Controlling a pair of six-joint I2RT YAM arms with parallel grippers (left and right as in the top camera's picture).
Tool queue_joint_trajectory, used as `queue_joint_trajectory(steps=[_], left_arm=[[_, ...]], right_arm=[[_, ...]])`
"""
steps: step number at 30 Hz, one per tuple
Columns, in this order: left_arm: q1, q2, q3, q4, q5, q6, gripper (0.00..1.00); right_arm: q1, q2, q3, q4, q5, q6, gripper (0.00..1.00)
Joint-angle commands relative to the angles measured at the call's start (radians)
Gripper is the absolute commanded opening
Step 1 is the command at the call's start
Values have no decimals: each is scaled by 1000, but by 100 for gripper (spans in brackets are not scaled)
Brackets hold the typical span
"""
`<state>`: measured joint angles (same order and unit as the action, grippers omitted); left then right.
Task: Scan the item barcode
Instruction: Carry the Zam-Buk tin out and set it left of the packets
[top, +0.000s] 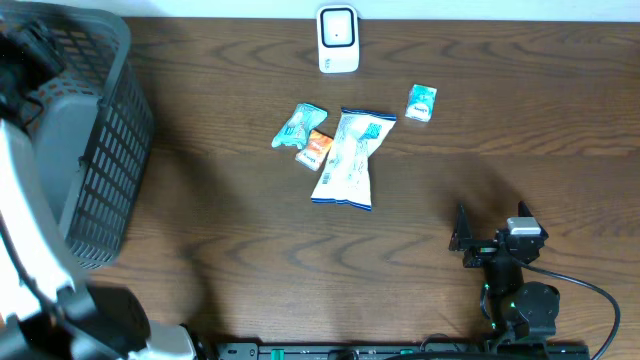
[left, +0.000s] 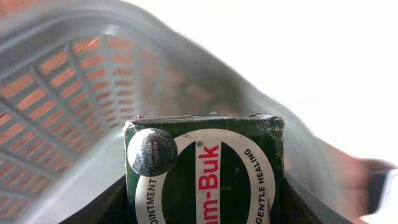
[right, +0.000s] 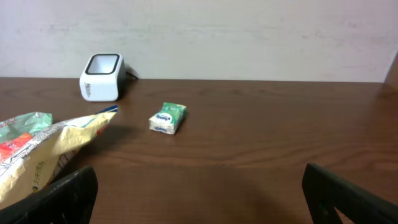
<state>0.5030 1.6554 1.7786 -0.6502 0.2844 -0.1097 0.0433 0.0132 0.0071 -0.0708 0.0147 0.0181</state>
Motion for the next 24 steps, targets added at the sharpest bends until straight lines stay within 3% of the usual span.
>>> queue_joint_trajectory(steps=[1, 4, 9, 16, 24], left_arm=[[-9, -124, 8, 1, 220, -134, 38], [-92, -177, 8, -3, 379, -177, 38], [-305, -159, 7, -82, 378, -150, 38], [-619, 18, 7, -241, -131, -150, 38], [-706, 292, 7, -257, -296, -151, 38]], right_arm=[[3, -2, -2, -4, 1, 11, 99], [3, -2, -2, -4, 1, 11, 99], [3, -2, -2, -4, 1, 11, 99], [3, -2, -2, -4, 1, 10, 99], [3, -2, -2, -4, 1, 11, 99]])
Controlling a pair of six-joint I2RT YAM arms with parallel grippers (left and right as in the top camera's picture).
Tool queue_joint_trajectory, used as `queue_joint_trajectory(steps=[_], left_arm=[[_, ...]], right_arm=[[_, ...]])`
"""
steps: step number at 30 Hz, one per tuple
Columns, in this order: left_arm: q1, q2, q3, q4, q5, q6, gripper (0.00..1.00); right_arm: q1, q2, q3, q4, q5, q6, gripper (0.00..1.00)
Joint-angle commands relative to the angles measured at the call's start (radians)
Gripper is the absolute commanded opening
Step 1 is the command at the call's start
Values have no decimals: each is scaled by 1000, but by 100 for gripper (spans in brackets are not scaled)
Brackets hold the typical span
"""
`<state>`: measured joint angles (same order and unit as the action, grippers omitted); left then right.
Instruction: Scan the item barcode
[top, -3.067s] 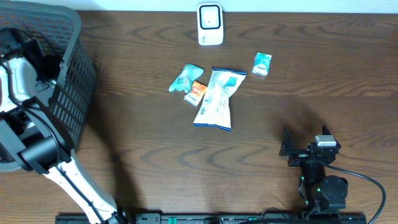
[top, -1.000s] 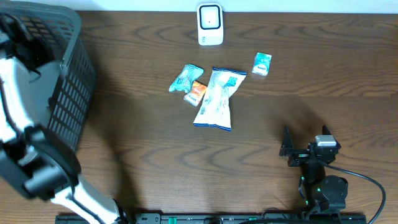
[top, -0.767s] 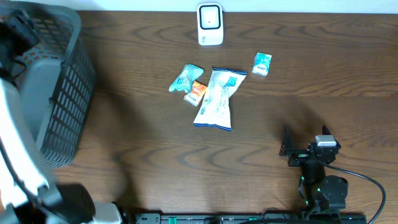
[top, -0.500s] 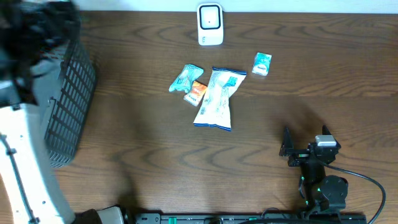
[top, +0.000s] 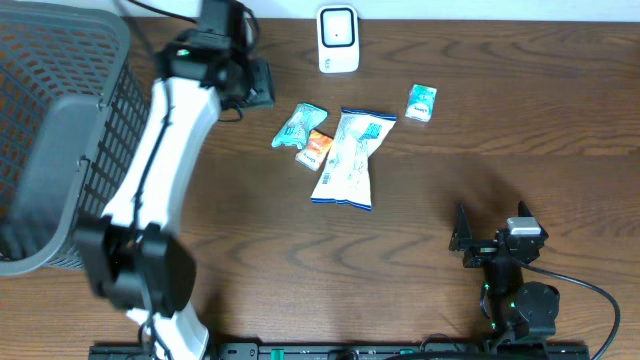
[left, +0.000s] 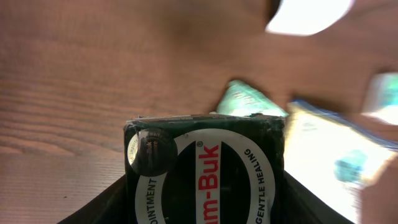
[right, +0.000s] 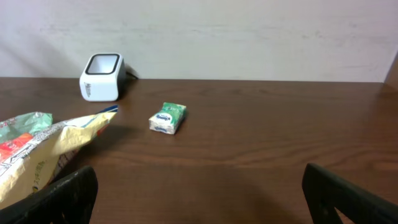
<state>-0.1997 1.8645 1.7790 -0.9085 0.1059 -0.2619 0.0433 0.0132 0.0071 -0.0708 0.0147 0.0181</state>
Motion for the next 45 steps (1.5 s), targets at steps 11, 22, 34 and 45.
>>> queue_joint_trajectory(steps=[11, 22, 34, 45], left_arm=[[-9, 296, 7, 5, -115, 1, 65], [-1, 53, 7, -25, -115, 2, 94], [105, -481, 7, -232, -118, 2, 98], [114, -716, 7, -451, -117, 2, 98]], right_arm=[[3, -2, -2, -4, 1, 11, 99], [3, -2, -2, -4, 1, 11, 99], [3, -2, -2, -4, 1, 11, 99], [3, -2, -2, -4, 1, 11, 99]])
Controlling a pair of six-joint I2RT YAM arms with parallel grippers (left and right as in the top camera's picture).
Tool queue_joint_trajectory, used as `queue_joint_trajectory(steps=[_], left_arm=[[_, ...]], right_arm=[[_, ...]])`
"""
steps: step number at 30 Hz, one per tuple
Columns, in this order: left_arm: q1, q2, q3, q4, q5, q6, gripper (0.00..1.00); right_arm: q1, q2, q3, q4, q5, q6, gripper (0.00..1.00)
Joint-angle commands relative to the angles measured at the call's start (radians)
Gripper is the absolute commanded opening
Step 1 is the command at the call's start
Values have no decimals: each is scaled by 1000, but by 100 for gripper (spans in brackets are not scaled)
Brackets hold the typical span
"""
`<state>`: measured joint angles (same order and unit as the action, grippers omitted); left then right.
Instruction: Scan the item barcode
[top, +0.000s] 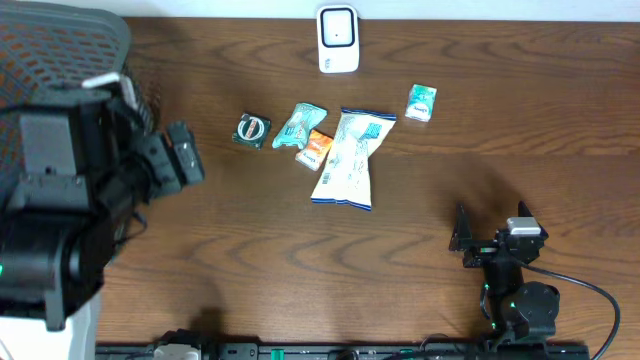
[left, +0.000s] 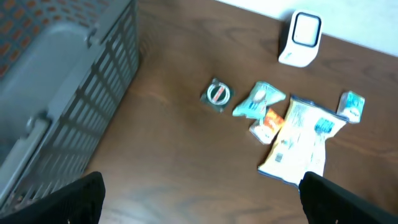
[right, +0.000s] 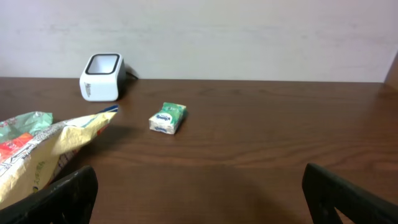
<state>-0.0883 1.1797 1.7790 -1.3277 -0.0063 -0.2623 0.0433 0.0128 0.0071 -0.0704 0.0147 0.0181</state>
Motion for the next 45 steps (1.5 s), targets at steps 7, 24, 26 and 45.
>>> queue_joint_trajectory(steps=[7, 24, 26, 45], left_arm=[[3, -50, 7, -63, -5, 2, 98], [3, -50, 7, -63, -6, 2, 98], [3, -50, 7, -63, -6, 2, 98], [3, -50, 7, -63, -5, 2, 98]], right_arm=[[3, -2, -2, -4, 1, 11, 99], [3, -2, -2, -4, 1, 11, 99], [3, -2, -2, -4, 1, 11, 99], [3, -2, -2, 4, -4, 12, 99]])
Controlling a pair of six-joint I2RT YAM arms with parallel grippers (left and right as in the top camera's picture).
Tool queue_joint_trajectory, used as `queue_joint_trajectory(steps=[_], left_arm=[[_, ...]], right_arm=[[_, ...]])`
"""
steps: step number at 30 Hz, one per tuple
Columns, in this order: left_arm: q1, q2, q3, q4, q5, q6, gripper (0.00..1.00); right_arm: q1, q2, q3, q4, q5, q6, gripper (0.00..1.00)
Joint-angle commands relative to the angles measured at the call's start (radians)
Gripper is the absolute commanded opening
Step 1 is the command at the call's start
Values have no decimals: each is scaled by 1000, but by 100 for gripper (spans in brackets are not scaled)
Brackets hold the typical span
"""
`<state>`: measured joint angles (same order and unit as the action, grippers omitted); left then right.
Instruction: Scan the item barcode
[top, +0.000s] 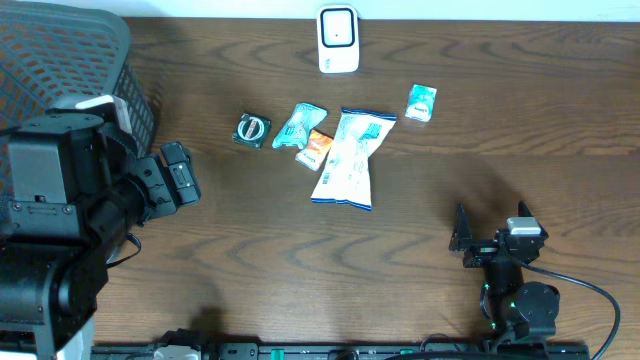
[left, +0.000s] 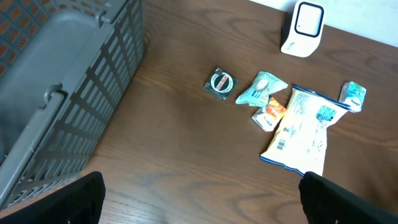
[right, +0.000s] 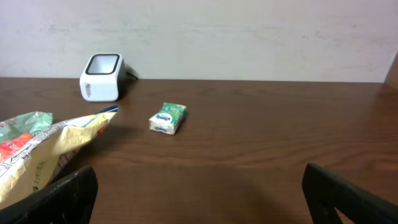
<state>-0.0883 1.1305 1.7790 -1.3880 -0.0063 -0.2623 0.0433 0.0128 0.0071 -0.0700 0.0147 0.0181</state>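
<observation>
The white scanner (top: 338, 38) stands at the table's far edge, also seen in the left wrist view (left: 301, 28) and in the right wrist view (right: 102, 77). A dark green ointment box (top: 251, 130) lies flat on the table left of the snack packets, likewise in the left wrist view (left: 221, 82). My left gripper (top: 180, 180) hangs open and empty high beside the basket, well short of the box (left: 202, 200). My right gripper (top: 466, 240) rests open at the front right, nothing between its fingers (right: 199, 199).
A grey mesh basket (top: 95, 60) fills the far left. A teal packet (top: 300, 124), an orange packet (top: 317, 148) and a white-and-blue bag (top: 350, 158) lie in the middle. A small green pack (top: 421, 102) sits right of the scanner.
My left gripper has drawn back a little toward the table's front, still open. The ointment box lies where it was. The right arm has not moved.
My left gripper was shut on the ointment box inside the basket. Then it held the box over the table near the teal packet, left of the scanner. Later the box lay on the table and the gripper was open, raised beside the basket, as now.
</observation>
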Motion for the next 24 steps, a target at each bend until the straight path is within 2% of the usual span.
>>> queue_joint_trajectory(steps=[1, 4, 6, 9, 12, 15, 21, 24], left_arm=[[3, -1, 7, -3, -5, 2, 98], [3, -1, 7, -3, -6, 2, 98], [3, -1, 7, -3, -5, 2, 98], [3, -1, 7, -3, -5, 2, 97], [3, -1, 7, -3, -5, 2, 98], [3, -1, 7, -3, -5, 2, 98], [3, -1, 7, -3, -5, 2, 98], [3, -1, 7, -3, -5, 2, 98]], right_arm=[[3, -2, -2, 18, -57, 13, 99], [3, -2, -2, 40, -504, 120, 99], [3, -2, -2, 67, -552, 128, 99], [3, -2, -2, 154, -621, 227, 99], [3, -2, -2, 246, -627, 357, 99], [3, -2, -2, 444, -583, 464, 99], [3, -2, -1, 875, -328, 560, 99], [3, 2, 21, 939, -249, 565, 99]])
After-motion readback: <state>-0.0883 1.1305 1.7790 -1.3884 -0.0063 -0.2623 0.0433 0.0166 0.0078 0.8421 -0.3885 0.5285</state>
